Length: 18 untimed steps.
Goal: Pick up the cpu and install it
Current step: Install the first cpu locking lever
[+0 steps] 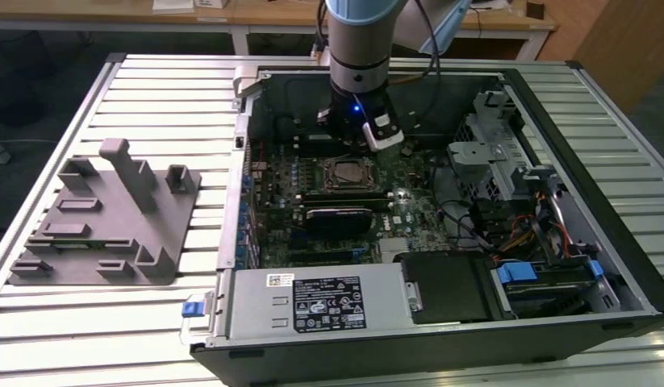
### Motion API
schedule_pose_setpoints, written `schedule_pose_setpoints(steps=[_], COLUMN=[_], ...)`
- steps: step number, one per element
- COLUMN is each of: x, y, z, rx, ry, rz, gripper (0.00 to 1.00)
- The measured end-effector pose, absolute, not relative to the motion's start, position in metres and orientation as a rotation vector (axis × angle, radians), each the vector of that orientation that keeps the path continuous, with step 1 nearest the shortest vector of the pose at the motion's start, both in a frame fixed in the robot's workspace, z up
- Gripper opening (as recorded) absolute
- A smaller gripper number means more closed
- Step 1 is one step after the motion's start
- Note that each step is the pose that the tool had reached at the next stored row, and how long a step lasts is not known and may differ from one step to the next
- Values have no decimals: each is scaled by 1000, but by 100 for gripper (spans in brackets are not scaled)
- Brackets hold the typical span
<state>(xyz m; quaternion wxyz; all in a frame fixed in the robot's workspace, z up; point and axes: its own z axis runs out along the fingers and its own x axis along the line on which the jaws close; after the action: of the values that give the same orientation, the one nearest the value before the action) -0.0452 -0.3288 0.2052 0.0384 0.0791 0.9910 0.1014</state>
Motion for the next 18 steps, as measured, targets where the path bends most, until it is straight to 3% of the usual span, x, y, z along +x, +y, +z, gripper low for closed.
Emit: schedule_pose_setpoints(steps=[18], x=[-51], y=[-326], z=[200], rx=[199], ry=[3017], rz=[294], gripper=[11])
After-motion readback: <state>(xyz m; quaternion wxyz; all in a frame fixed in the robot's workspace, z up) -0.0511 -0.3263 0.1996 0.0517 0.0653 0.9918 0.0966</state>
